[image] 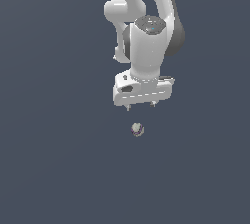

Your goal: Pick up the object and move it to a goal position.

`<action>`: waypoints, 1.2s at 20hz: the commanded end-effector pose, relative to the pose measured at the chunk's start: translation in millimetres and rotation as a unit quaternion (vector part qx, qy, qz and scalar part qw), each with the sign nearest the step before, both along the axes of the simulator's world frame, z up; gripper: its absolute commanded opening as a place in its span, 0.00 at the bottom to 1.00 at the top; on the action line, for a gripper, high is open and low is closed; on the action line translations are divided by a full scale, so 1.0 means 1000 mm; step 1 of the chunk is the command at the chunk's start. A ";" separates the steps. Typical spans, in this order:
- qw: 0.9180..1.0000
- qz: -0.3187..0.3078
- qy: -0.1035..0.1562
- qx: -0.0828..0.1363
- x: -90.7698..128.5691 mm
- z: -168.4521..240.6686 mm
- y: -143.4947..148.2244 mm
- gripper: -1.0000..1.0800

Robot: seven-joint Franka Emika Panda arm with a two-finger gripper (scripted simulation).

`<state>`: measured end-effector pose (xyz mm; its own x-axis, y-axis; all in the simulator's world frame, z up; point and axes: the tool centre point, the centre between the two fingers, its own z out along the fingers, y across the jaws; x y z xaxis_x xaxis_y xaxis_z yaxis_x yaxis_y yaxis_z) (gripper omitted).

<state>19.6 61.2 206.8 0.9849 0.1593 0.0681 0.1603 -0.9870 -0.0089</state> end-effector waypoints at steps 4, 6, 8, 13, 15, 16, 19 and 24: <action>0.999 0.044 0.003 -0.006 0.003 -0.013 -0.001 0.96; 0.998 0.067 0.005 -0.009 0.004 -0.019 -0.001 0.96; 0.996 0.092 0.007 -0.011 0.006 -0.026 -0.001 0.96; 0.986 0.164 0.012 -0.018 0.009 -0.047 -0.002 0.96; 0.981 0.193 0.014 -0.020 0.011 -0.056 -0.002 0.96; 0.978 0.208 0.016 -0.020 0.011 -0.060 -0.002 0.96; 0.968 0.251 0.018 -0.022 0.013 -0.073 -0.002 0.96; 0.948 0.318 0.022 -0.024 0.015 -0.092 -0.002 0.96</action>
